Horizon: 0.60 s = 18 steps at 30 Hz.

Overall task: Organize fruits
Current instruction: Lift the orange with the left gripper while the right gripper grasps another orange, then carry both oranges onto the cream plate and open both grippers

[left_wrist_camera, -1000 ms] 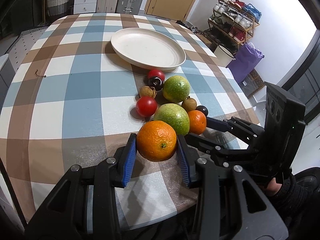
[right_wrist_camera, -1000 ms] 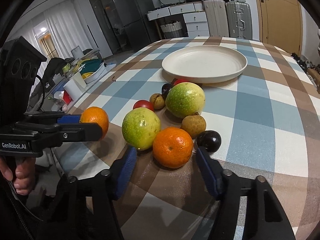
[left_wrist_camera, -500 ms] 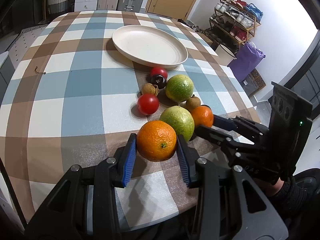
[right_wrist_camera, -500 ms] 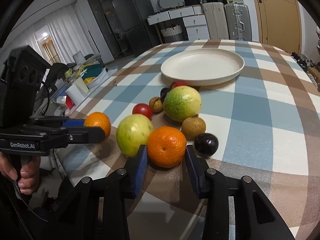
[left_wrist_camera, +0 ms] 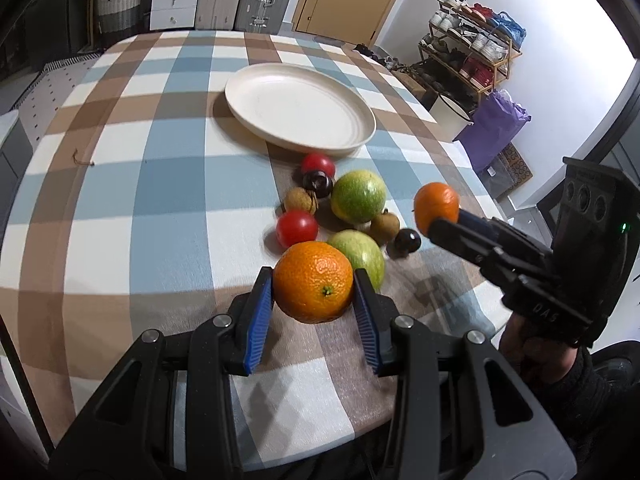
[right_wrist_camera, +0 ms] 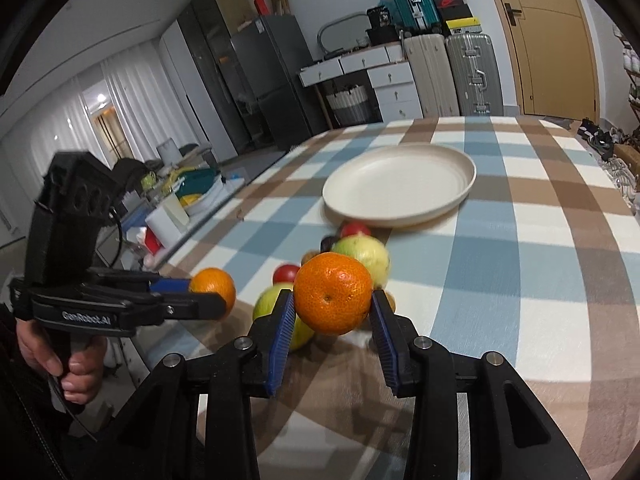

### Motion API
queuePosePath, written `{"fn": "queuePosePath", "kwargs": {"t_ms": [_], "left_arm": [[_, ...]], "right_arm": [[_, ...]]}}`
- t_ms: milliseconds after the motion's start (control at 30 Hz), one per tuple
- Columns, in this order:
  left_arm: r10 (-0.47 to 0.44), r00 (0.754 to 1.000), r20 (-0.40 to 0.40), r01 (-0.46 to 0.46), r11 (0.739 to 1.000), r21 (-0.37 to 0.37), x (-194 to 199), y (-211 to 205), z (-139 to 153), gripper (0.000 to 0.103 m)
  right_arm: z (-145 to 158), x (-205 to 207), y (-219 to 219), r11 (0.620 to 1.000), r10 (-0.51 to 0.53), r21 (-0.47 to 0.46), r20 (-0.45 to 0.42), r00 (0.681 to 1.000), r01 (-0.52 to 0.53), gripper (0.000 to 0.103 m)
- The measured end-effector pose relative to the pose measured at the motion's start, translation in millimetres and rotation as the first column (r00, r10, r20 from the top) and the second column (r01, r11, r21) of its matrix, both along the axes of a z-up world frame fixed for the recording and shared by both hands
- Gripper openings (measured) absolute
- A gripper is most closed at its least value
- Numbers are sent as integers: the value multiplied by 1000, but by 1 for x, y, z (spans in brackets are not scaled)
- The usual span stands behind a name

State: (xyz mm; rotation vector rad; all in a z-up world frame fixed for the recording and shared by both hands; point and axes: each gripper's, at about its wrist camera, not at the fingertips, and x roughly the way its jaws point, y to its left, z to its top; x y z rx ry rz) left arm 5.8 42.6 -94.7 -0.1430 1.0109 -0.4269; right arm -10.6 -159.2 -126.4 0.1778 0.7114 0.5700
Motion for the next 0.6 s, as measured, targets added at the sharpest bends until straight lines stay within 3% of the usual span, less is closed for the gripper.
{"fn": "queuePosePath", "kwargs": {"t_ms": [167,600], "left_arm": [[9,1000,16,-9,1000,-14,15,-1,9,36],[32,999,29,-31,999,-41,94,-3,28,36]], "right_arm": [[17,15,-6,998,-1,58,5,1000,1,39],[39,77,-12,997,8,79,-10,1000,-8,39]]}}
